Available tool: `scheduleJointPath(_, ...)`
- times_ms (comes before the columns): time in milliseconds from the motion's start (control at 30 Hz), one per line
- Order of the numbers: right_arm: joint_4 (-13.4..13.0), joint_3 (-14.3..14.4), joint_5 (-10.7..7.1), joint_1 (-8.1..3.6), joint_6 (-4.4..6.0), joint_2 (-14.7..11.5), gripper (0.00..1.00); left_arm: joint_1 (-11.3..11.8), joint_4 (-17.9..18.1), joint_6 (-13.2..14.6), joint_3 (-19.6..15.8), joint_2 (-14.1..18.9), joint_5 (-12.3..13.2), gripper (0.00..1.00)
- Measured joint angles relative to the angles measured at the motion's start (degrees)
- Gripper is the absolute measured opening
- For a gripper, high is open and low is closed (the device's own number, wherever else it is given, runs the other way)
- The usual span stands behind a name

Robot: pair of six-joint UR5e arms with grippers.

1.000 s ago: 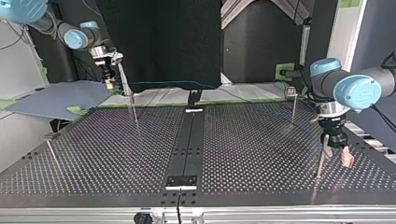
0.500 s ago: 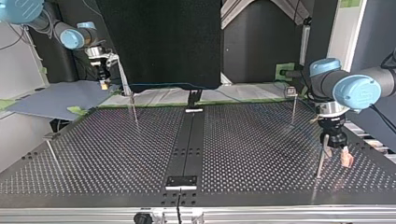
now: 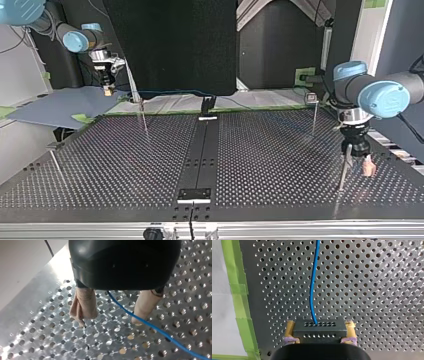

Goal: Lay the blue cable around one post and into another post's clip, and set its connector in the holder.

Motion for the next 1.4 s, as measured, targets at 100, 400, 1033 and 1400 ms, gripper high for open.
scheduleJointPath(100,0.20,0.00,0.01,0.02,-0.04,0.00,0.00,0.20,-0.24,-1.98,-0.22,0.22,1.91,1.00)
scheduleJointPath(400,0.47,0.00,0.01,0.25,-0.07,0.00,0.00,0.75,0.15,-7.52,-3.48,2.86,3.91,1.00)
scheduleJointPath(1033,0.91,0.00,0.08,0.43,0.06,0.00,0.00,1.52,1.03,-15.43,-10.90,13.65,3.40,1.00)
scheduleJointPath(1400,0.83,0.00,0.10,0.45,0.75,0.00,0.00,1.56,-5.10,-9.61,-10.73,19.83,-2.63,1.00)
